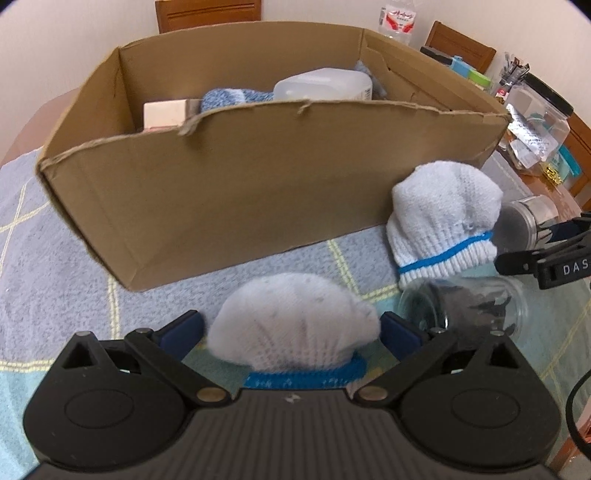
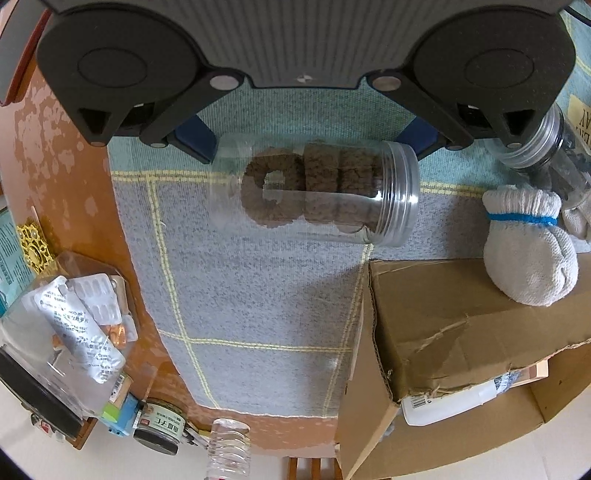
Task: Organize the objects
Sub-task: 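Grasp the white knit bundle with the left tool while the right tool grasps the cookie jar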
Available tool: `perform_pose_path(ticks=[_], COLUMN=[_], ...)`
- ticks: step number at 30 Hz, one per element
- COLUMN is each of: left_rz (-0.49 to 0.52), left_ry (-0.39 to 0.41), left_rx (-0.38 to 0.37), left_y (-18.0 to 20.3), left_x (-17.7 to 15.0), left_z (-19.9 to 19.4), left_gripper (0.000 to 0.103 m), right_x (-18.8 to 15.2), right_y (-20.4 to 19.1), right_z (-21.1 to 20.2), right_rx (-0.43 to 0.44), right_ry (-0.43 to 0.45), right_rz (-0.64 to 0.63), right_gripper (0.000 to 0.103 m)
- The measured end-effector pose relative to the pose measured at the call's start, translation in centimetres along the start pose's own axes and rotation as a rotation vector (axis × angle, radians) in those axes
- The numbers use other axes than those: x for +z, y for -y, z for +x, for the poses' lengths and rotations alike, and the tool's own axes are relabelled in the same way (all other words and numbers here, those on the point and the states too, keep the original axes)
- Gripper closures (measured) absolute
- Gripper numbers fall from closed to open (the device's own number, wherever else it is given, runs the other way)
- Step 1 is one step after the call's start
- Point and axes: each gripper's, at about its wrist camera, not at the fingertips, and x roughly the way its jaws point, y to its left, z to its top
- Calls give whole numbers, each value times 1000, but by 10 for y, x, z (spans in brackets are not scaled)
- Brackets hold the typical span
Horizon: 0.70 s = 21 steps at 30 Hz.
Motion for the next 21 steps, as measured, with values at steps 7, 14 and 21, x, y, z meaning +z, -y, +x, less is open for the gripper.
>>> perform_pose_path(ticks=[7, 14, 21], left_rz=[21, -10, -13], left_ry=[18, 20, 19], left_rx=[3, -16, -19], left_y=[3, -7, -7], left_x=[2, 3, 3], left_z=[0, -3, -2], left_gripper=[17, 23, 23], right_x=[-2, 2, 7], right_y=[0, -2, -5], right_z=[1, 1, -8], right_rx=[1, -7, 2], right_ry=[23, 7, 50], right_rz=[-2, 5, -7], right_gripper=[0, 0, 0])
